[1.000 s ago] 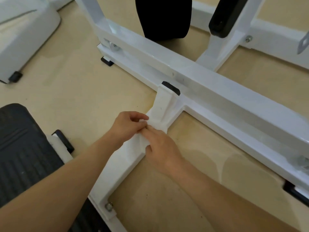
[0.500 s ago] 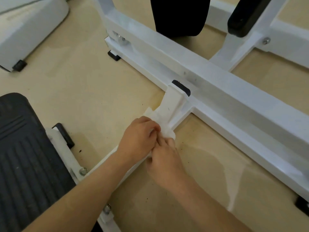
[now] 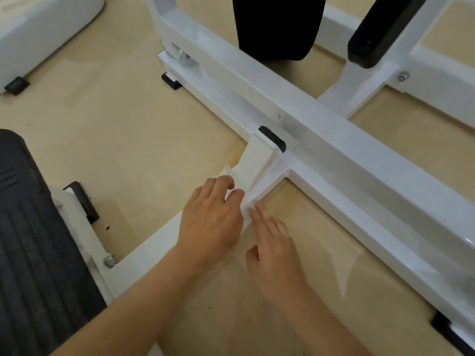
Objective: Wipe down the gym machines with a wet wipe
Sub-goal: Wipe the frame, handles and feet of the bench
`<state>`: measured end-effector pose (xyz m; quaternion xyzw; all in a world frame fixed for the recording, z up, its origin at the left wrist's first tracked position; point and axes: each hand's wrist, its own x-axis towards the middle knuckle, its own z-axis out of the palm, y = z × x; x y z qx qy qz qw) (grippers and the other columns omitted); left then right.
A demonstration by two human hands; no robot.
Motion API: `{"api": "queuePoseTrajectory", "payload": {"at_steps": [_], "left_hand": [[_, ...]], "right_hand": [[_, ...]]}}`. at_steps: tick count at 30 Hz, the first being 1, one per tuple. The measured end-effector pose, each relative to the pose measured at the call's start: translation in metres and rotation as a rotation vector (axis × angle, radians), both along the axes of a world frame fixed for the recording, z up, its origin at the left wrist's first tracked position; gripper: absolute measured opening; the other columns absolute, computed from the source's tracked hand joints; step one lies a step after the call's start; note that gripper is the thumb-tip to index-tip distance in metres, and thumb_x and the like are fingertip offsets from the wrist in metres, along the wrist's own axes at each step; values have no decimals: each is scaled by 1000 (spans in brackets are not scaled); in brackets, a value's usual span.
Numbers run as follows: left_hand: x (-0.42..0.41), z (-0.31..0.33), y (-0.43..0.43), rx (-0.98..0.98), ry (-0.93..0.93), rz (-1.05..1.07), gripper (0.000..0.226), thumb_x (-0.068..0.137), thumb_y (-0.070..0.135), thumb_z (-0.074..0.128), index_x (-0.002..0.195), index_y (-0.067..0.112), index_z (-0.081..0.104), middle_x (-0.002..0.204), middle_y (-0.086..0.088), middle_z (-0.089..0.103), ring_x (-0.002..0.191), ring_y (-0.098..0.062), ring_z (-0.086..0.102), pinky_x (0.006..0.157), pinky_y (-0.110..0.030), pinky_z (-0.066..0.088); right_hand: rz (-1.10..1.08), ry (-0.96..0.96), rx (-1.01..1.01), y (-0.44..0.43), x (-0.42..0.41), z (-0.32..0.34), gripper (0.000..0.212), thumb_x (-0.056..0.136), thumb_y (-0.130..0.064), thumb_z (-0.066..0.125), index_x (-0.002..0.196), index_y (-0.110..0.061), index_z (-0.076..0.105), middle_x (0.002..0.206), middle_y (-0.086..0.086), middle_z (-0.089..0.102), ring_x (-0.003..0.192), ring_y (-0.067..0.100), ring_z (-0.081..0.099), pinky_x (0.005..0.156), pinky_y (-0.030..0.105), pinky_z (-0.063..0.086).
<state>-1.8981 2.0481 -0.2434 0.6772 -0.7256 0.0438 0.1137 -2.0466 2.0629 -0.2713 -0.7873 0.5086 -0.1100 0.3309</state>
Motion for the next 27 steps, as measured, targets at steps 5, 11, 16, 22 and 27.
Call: {"api": "queuePoseTrajectory", "payload": {"at_steps": [5, 11, 16, 22, 27], "left_hand": [[12, -8, -23, 439, 112, 158, 104, 73, 53, 75, 149, 8, 21, 146, -10, 39, 128, -27, 45, 93, -37, 45], [-2, -28, -36, 413, 30, 272, 99, 73, 71, 59, 140, 5, 30, 116, -8, 53, 99, -26, 56, 72, -34, 40], [21, -20, 16, 570, -334, 294, 107, 83, 68, 44, 148, -4, -1, 133, -18, 43, 115, -32, 49, 98, -43, 38], [41, -5, 66, 1000, -382, 593, 94, 96, 41, 46, 145, -2, -22, 150, -33, 17, 133, -43, 34, 103, -46, 38], [31, -3, 51, 1084, -247, 769, 89, 97, 32, 46, 145, -5, -20, 153, -36, 3, 141, -47, 19, 114, -45, 27]], "right_hand": [[-5, -5, -41, -7, -3, 2, 72, 88, -7, 47, 152, -25, 21, 161, -7, 10, 145, 14, 17, 117, 33, 27], [-60, -21, -67, -5, 5, 3, 68, 83, -6, 48, 148, -15, 32, 159, 3, 23, 140, 22, 31, 108, 41, 38], [100, 209, -21, 7, 21, 12, 79, 93, -19, 44, 154, -16, -6, 161, -2, -16, 148, 12, -12, 115, 44, 11], [328, 152, 45, 45, 55, 21, 82, 94, -16, 43, 152, -16, -15, 159, -2, -23, 146, 14, -23, 119, 46, 9], [325, 99, 101, 60, 53, 20, 82, 95, -18, 45, 152, -19, -14, 159, -7, -21, 145, 11, -22, 119, 40, 9]]}}
